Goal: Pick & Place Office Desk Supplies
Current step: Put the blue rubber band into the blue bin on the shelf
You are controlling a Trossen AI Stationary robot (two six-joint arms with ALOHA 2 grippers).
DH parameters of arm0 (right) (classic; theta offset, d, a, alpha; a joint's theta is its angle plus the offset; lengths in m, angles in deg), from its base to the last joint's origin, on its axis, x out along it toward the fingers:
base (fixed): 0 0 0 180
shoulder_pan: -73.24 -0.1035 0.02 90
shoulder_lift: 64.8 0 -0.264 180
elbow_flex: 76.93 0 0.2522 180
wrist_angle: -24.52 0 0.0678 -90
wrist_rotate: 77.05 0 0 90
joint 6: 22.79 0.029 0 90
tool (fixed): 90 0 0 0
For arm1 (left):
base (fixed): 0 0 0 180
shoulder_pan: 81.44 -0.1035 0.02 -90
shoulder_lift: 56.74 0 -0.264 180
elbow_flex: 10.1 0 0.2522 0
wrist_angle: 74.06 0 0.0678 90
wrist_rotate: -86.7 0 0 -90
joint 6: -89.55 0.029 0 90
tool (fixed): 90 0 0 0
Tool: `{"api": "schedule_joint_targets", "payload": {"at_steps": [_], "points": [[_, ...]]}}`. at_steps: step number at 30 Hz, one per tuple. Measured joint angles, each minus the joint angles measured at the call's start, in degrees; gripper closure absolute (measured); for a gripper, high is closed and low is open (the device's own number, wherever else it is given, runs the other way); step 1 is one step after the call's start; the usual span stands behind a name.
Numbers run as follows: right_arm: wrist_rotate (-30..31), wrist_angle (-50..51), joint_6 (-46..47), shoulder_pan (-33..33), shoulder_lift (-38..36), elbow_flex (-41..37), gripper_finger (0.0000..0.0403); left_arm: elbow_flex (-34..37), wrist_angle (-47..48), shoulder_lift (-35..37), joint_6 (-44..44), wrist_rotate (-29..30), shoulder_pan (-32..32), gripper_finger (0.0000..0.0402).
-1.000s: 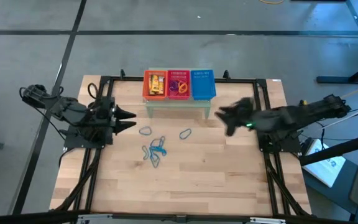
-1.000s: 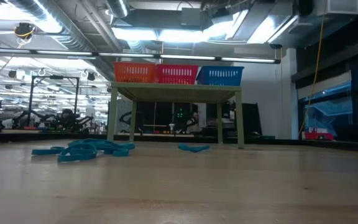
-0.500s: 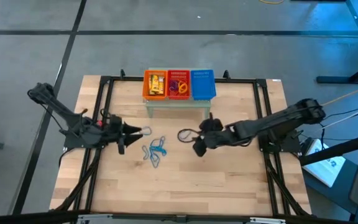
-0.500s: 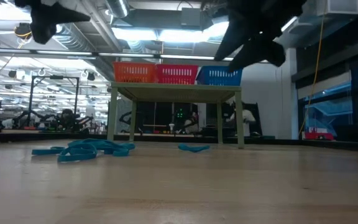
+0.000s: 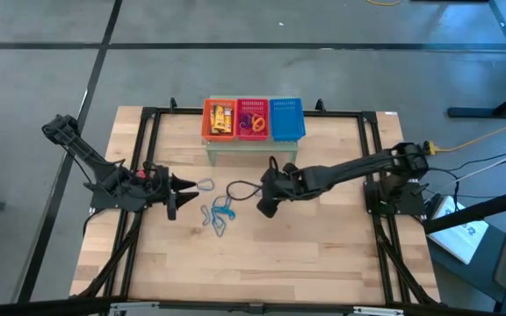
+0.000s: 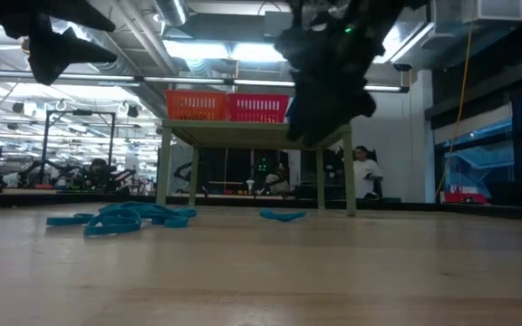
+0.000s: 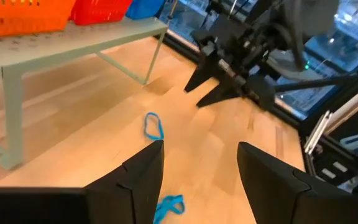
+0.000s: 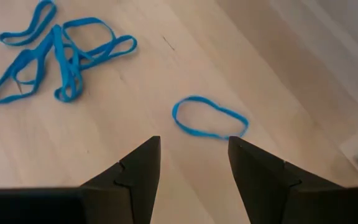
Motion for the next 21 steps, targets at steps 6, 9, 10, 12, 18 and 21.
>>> {"api": "schedule_joint_targets", "payload": {"at_steps": [6,9,10,12,18,21], "points": [[-0.9,-0.9,-2.0,1.9,4.6,3.3,0.0211,-0.1,-1.8,0.3,4.4,2.6,0.0,0.0202],[-2.6,-1.7,-1.2,3.0,5.9,3.6,0.0211,-0.1,-1.8,0.3,6.1,4.1,0.0,0.0202],[-3.3,-2.2,-1.1,3.3,6.3,3.6,0.0211,-0.1,-1.8,0.3,6.6,4.3,0.0,0.0202],[-4.7,-2.2,-1.0,3.8,7.2,3.6,0.0211,-0.1,-1.8,0.2,7.8,4.3,0.0,0.0202],[-8.1,-4.0,1.6,4.3,11.9,3.6,0.0211,-0.1,-2.3,0.2,10.9,4.3,0.0,0.0202],[-9.6,-5.1,2.3,4.3,14.1,3.6,0.0211,-0.1,-3.6,0.2,12.3,4.4,0.0,0.0202]]}}
